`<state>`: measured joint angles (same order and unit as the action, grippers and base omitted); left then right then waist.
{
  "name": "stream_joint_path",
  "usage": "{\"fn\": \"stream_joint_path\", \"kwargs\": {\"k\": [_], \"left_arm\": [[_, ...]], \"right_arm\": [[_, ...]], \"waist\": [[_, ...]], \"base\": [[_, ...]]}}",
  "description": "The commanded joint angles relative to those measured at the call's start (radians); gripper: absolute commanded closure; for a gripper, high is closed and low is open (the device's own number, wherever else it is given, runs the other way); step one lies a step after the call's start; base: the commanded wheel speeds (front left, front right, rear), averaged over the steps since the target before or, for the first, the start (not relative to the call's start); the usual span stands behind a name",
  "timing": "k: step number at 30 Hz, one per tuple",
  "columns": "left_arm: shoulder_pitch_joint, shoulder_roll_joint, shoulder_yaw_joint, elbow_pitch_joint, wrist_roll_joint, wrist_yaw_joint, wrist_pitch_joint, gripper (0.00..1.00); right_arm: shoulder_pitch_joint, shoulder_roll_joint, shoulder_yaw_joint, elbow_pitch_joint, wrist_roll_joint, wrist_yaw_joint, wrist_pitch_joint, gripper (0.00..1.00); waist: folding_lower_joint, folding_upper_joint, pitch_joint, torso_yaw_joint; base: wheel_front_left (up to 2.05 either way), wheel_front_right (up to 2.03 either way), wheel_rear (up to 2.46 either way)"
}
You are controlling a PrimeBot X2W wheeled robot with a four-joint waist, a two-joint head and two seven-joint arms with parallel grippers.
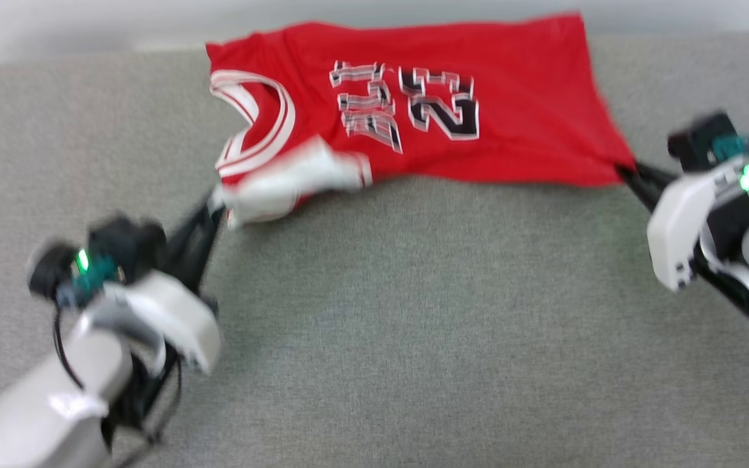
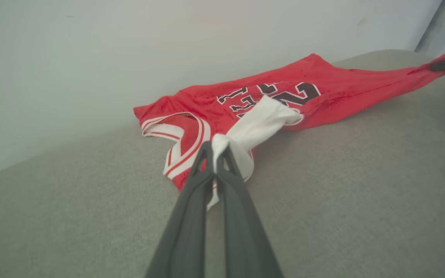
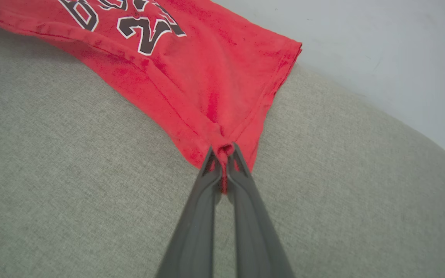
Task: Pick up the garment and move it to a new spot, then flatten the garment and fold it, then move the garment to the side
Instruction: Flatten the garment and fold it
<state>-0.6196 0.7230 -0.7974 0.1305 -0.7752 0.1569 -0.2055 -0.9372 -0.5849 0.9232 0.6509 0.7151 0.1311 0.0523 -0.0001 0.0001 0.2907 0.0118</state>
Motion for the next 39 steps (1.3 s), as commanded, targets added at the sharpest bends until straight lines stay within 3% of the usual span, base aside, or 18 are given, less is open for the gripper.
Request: {"fn": "stream_joint_path", "kwargs": {"k": [1,8,15,22,31,39], "left_arm": [[0.085,0.02,-0.01,-0.05,-0.017,0.034,0.005,1.0],[0.333,0.064,-0.071,-0.167,-0.068,0.116,0.018,1.0],[0.57,0.099,-0.065,-0.241,-0.171,0.21,-0.011,1.0],[0.699,0.121,-0.056,-0.283,-0.231,0.253,-0.025,1.0],[0.772,0.136,-0.09,-0.306,-0.259,0.254,0.002,1.0],[0.616,0.11,-0.075,-0.268,-0.193,0.206,0.011,1.0]], "right_arm": [[0.063,-0.027,0.003,-0.017,0.026,-0.001,-0.009,1.0],[0.267,-0.095,0.007,-0.096,0.078,-0.001,-0.014,1.0],[0.495,-0.153,-0.031,-0.185,0.107,-0.001,-0.011,1.0],[0.699,-0.194,-0.122,-0.265,0.14,-0.001,-0.001,1.0],[0.902,-0.199,-0.287,-0.397,0.086,-0.001,0.076,1.0],[0.889,-0.149,-0.425,-0.502,-0.001,-0.001,0.163,1.0]], "waist": [[0.0001,-0.0001,-0.07,0.002],[0.0001,-0.0001,-0.169,0.008],[0.0001,-0.0001,-0.249,0.013],[0.0001,-0.0001,-0.301,0.031],[0.0001,-0.0001,-0.298,0.026],[0.0001,-0.0001,-0.245,0.014]], "base": [[0.0,0.0,0.0],[0.0,0.0,0.0],[0.0,0.0,0.0],[0.0,0.0,0.0],[0.0,0.0,0.0],[0.0,0.0,0.0]]}}
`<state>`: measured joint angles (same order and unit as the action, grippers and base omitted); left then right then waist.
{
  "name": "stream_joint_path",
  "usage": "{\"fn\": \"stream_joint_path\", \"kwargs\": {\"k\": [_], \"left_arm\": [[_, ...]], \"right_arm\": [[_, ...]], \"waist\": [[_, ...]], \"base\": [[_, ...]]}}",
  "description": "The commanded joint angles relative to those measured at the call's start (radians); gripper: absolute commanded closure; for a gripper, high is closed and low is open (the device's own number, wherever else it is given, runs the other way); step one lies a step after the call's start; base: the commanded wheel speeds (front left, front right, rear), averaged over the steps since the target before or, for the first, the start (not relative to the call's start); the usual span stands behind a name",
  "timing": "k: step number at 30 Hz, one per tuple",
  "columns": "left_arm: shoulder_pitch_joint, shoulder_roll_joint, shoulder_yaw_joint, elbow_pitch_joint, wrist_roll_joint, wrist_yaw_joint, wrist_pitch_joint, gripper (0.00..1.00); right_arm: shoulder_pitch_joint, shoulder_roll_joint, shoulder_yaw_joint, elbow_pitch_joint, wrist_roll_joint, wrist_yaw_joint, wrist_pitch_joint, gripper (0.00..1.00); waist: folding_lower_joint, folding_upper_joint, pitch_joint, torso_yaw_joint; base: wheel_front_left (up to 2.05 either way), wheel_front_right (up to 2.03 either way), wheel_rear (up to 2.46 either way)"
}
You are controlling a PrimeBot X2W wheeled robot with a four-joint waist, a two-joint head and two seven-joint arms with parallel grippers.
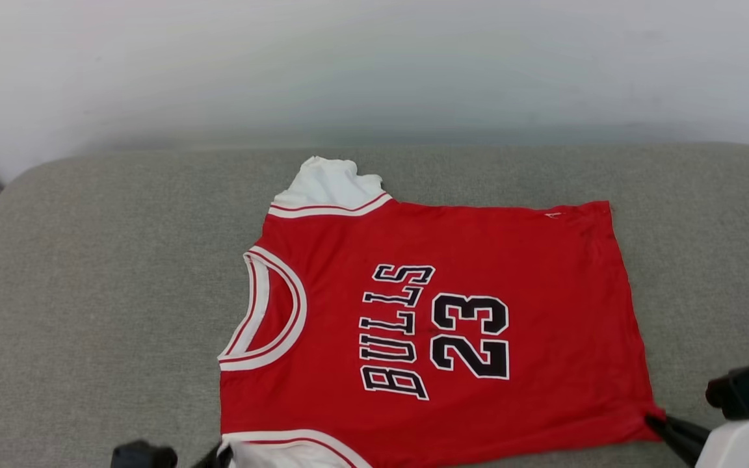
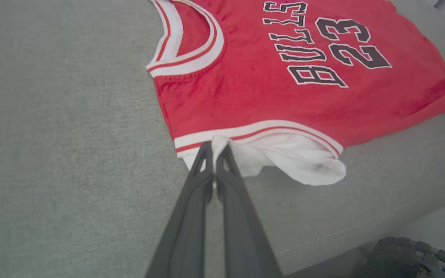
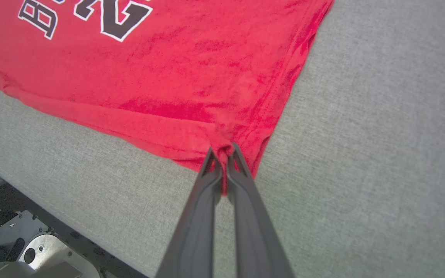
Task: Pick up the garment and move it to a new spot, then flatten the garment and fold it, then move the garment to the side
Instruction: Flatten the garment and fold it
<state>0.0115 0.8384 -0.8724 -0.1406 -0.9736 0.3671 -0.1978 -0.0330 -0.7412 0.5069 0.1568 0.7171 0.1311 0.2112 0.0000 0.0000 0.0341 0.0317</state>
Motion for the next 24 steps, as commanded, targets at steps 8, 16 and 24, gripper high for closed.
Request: {"fn": "stream_joint_path", "kwargs": {"k": [8,16,24], "left_arm": [[-0.251,-0.008,0.026,0.074,0.091,-0.081,0.051,1.0],[-0.466,-0.037,0.06,0.181,0.12,-0.165,0.09,1.0],[-0.586,-0.074,0.052,0.341,0.139,-0.233,0.117,1.0]], "right_arm": [[-0.078,0.043,-0.11,-0.077,-0.044,-0.001,0.054,1.0],[-0.151,0.072,-0.145,-0.077,-0.049,-0.001,0.075,1.0],[-0.249,0.095,-0.119,-0.031,-0.053,-0.001,0.077,1.0]], "waist": [[0.0,0.0,0.086,-0.025],[0.0,0.0,0.169,-0.046],[0.0,0.0,0.272,-0.076]], "base": [[0.0,0.0,0.0],[0.0,0.0,0.0],[0.0,0.0,0.0]]}}
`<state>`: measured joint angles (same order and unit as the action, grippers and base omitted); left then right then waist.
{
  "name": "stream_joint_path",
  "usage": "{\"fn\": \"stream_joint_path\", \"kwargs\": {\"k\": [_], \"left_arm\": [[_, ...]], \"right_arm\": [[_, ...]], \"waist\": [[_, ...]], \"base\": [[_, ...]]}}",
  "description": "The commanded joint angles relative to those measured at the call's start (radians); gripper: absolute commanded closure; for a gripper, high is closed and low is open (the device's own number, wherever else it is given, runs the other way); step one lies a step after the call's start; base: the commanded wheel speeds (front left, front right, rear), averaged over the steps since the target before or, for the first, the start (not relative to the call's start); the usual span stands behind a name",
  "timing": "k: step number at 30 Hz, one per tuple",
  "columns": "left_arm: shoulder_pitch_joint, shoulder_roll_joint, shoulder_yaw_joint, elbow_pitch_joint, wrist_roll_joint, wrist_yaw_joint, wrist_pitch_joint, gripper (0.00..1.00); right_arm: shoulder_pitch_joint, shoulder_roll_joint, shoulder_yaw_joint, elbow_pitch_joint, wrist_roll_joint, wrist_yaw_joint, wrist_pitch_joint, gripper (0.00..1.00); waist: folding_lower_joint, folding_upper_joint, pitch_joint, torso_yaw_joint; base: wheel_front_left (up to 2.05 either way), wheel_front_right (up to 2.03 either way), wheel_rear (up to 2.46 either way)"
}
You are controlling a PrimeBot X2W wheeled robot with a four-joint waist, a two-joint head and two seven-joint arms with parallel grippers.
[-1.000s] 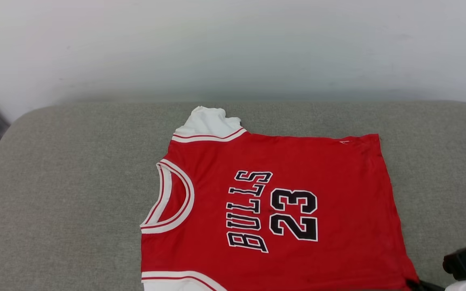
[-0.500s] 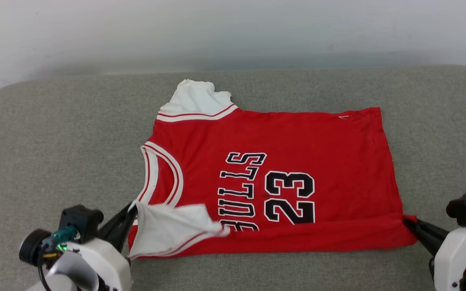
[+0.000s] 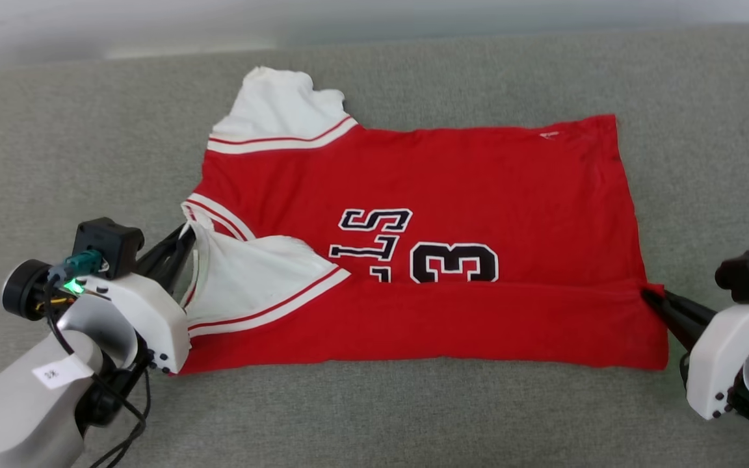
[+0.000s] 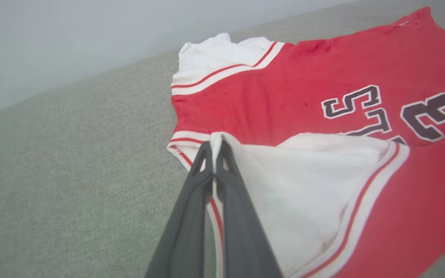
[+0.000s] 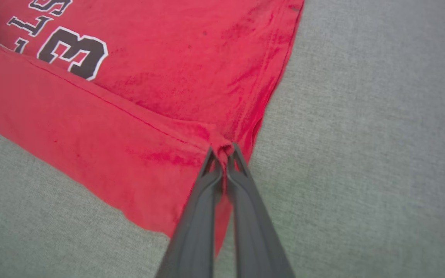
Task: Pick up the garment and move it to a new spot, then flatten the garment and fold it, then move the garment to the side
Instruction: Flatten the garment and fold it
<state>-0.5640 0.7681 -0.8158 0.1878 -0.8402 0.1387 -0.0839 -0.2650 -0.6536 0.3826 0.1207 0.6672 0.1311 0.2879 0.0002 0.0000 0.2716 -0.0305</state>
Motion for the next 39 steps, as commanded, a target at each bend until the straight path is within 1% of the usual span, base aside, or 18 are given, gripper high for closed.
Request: {"fn": "stream_joint_path", "kwargs": {"k": [1,7,11,13,14,15,16,18,20,24,28,31,32,36,39], "left_arm": [[-0.02,-0.011,-0.007,0.032,0.007,-0.014,0.004,1.0],[-0.04,-0.054,-0.027,0.189,-0.011,-0.069,0.007,1.0],[-0.048,-0.099,-0.052,0.27,-0.013,-0.108,0.009,1.0],[-0.056,-0.119,-0.049,0.301,-0.019,-0.116,-0.006,1.0],[-0.063,-0.123,-0.045,0.317,-0.018,-0.116,-0.015,0.57],[-0.068,-0.122,-0.045,0.333,-0.015,-0.114,-0.017,0.0],[-0.072,-0.123,-0.045,0.341,-0.011,-0.116,-0.023,0.0],[-0.086,-0.116,-0.032,0.338,-0.013,-0.116,-0.041,0.0],[-0.103,-0.096,-0.025,0.316,-0.011,-0.116,-0.037,0.0],[-0.128,-0.05,-0.03,0.239,0.002,-0.111,0.017,0.0],[-0.171,-0.004,-0.042,0.144,-0.017,-0.116,0.153,0.0],[-0.195,0.03,-0.056,0.081,-0.049,-0.129,0.287,0.0],[-0.195,0.03,-0.056,0.081,-0.049,-0.129,0.287,0.0],[-0.227,0.061,-0.075,0.009,-0.134,-0.154,0.497,0.0],[-0.254,0.098,-0.093,-0.029,-0.177,-0.16,0.64,0.0]], "right_arm": [[-0.031,0.011,0.01,0.014,-0.006,-0.001,-0.004,1.0],[-0.11,0.033,0.068,0.085,-0.017,-0.001,-0.025,1.0],[-0.14,0.041,0.129,0.141,-0.019,-0.001,-0.037,1.0],[-0.151,0.04,0.139,0.16,-0.008,-0.001,-0.053,1.0],[-0.157,0.037,0.141,0.167,-0.003,-0.001,-0.063,0.79],[-0.161,0.034,0.144,0.169,0.002,-0.001,-0.069,0.32],[-0.166,0.028,0.146,0.167,0.004,-0.001,-0.078,0.0],[-0.17,0.016,0.142,0.158,0.016,-0.001,-0.09,0.0],[-0.165,0.003,0.135,0.147,0.02,-0.001,-0.102,0.0],[-0.143,-0.021,0.118,0.118,0.028,-0.001,-0.103,0.0],[-0.125,-0.037,0.093,0.088,0.027,-0.001,-0.097,0.0],[-0.115,-0.037,0.076,0.072,0.023,-0.001,-0.084,0.0],[-0.115,-0.037,0.076,0.072,0.023,-0.001,-0.084,0.0],[-0.108,-0.029,0.058,0.052,0.012,-0.001,-0.064,0.0],[-0.096,-0.019,0.048,0.037,0.008,-0.001,-0.05,0.0]], "waist": [[-0.0002,0.0,0.045,-0.016],[-0.0002,0.0,0.091,-0.026],[-0.0002,0.0,0.093,-0.021],[-0.0002,0.0,0.082,-0.014],[-0.0002,0.0,0.074,-0.011],[-0.0002,0.0,0.064,-0.009],[-0.0002,0.0,0.053,-0.007],[-0.0002,0.0,0.029,-0.002],[-0.0002,0.0,0.006,0.005],[-0.0002,0.0,-0.03,0.023],[-0.0002,0.0,-0.05,0.04],[-0.0002,0.0,-0.057,0.045],[-0.0002,0.0,-0.057,0.045],[-0.0002,0.0,-0.061,0.047],[-0.0002,0.0,-0.058,0.041]], "base": [[0.0,0.0,0.0],[0.0,0.0,0.0],[0.0,0.0,0.0],[0.0,0.0,0.0],[0.0,0.0,0.0],[0.0,0.0,0.0],[0.0,0.0,0.0],[0.0,0.0,0.0],[0.0,0.0,0.0],[0.0,0.0,0.0],[0.0,0.0,0.0],[0.0,0.0,0.0],[0.0,0.0,0.0],[0.0,0.0,0.0],[0.0,0.0,0.0]]}}
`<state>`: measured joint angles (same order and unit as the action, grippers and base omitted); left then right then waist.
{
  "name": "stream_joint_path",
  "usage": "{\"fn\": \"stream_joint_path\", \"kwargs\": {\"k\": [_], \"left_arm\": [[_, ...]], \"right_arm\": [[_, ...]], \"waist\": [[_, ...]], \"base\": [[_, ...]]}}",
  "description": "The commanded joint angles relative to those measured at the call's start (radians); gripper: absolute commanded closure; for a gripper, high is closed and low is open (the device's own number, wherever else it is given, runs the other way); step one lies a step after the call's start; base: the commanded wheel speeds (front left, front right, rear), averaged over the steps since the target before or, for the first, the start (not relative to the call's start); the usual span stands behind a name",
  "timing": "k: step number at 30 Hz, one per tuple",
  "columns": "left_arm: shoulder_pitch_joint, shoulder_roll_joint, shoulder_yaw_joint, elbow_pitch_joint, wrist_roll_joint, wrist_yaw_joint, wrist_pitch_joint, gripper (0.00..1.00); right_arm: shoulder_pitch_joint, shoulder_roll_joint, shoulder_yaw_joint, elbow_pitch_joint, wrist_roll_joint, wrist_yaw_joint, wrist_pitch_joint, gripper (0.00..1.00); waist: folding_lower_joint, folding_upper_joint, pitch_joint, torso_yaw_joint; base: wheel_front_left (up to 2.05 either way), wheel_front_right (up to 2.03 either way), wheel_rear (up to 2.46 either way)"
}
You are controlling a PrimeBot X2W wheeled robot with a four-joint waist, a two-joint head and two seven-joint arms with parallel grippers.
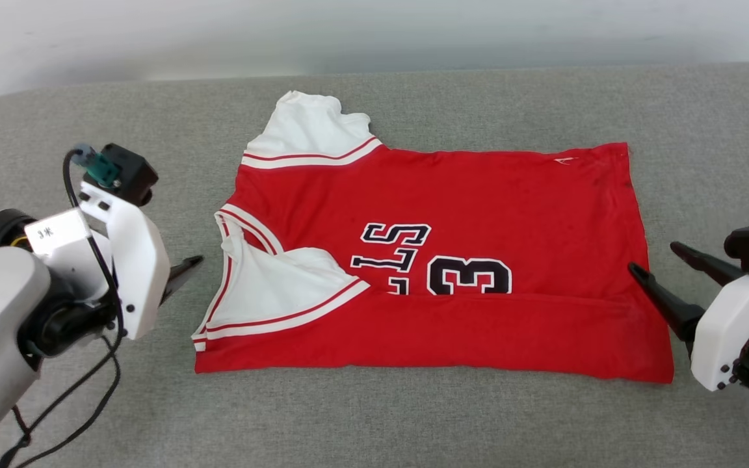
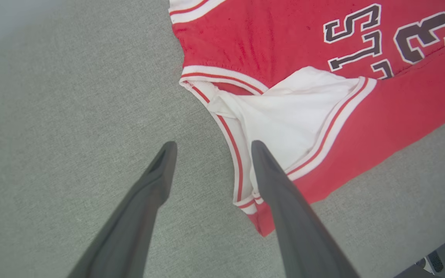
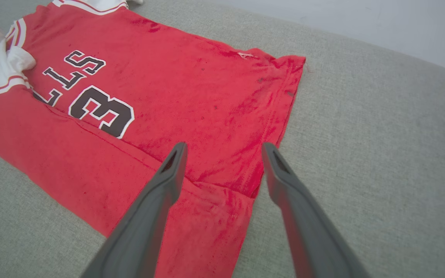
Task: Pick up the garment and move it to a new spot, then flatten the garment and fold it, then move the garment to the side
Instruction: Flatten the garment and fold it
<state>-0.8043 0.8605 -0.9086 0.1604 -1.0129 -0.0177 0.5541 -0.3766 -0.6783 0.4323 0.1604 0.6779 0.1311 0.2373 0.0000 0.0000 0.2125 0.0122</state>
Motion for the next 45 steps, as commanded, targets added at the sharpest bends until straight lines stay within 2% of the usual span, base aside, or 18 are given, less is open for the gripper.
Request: {"fn": "stream_joint_path", "kwargs": {"k": [1,8,14,21,22,23,24,27,30,34,38,42,45], "left_arm": [[-0.016,0.012,-0.007,-0.009,-0.017,-0.004,0.041,0.0],[0.017,0.017,-0.067,-0.006,-0.108,-0.003,0.252,0.0],[0.05,-0.011,-0.107,0.062,-0.103,-0.006,0.273,0.0],[0.103,-0.038,-0.168,0.154,-0.087,-0.039,0.284,0.0],[0.106,-0.042,-0.17,0.159,-0.089,-0.044,0.28,0.23],[0.107,-0.047,-0.171,0.162,-0.085,-0.05,0.273,0.9],[0.107,-0.052,-0.172,0.164,-0.083,-0.053,0.266,1.0],[0.094,-0.055,-0.164,0.163,-0.073,-0.067,0.238,1.0],[0.075,-0.049,-0.15,0.148,-0.072,-0.076,0.213,1.0],[0.06,-0.033,-0.141,0.12,-0.061,-0.079,0.193,1.0],[0.053,-0.026,-0.138,0.087,-0.054,-0.082,0.182,1.0],[0.042,-0.026,-0.139,0.057,-0.044,-0.079,0.182,1.0],[0.032,-0.033,-0.14,0.043,-0.035,-0.074,0.179,1.0]], "right_arm": [[0.017,0.009,-0.005,-0.006,-0.004,-0.001,0.005,0.0],[0.025,0.037,-0.017,-0.022,-0.005,-0.001,0.051,0.0],[-0.006,0.056,-0.005,-0.017,-0.01,-0.001,0.063,0.0],[-0.039,0.064,0.021,0.003,-0.003,-0.001,0.065,0.0],[-0.045,0.061,0.023,0.006,-0.003,-0.001,0.066,0.0],[-0.049,0.056,0.026,0.009,-0.002,-0.001,0.068,0.0],[-0.055,0.052,0.03,0.009,0.001,-0.001,0.07,0.0],[-0.086,0.018,0.042,-0.002,0.003,-0.001,0.093,0.0],[-0.117,-0.03,0.066,-0.029,0.014,-0.001,0.162,0.0],[-0.175,-0.112,0.12,-0.088,0.03,-0.001,0.308,0.0],[-0.215,-0.16,0.172,-0.103,0.079,-0.001,0.487,0.0],[-0.219,-0.145,0.187,-0.063,0.114,-0.001,0.642,0.0],[-0.2,-0.099,0.175,-0.021,0.129,-0.001,0.687,0.0]], "waist": [[0.0,0.0,0.003,-0.005],[0.0,0.0,0.035,-0.041],[0.0,0.0,0.066,-0.063],[0.0,0.0,0.076,-0.074],[0.0,0.0,0.074,-0.074],[0.0,0.0,0.07,-0.072],[0.0,0.0,0.065,-0.07],[0.0,0.0,0.044,-0.064],[0.0,0.0,0.024,-0.055],[0.0,0.0,0.01,-0.048],[0.0,0.0,0.01,-0.042],[0.0,0.0,0.025,-0.033],[0.0,0.0,0.043,-0.024]], "base": [[0.0,0.0,0.0],[0.0,0.0,0.0],[0.0,0.0,0.0],[0.0,0.0,0.0],[0.0,0.0,0.0],[0.0,0.0,0.0],[0.0,0.0,0.0],[0.0,0.0,0.0],[0.0,0.0,0.0],[0.0,0.0,0.0],[0.0,0.0,0.0],[0.0,0.0,0.0],[0.0,0.0,0.0]]}}
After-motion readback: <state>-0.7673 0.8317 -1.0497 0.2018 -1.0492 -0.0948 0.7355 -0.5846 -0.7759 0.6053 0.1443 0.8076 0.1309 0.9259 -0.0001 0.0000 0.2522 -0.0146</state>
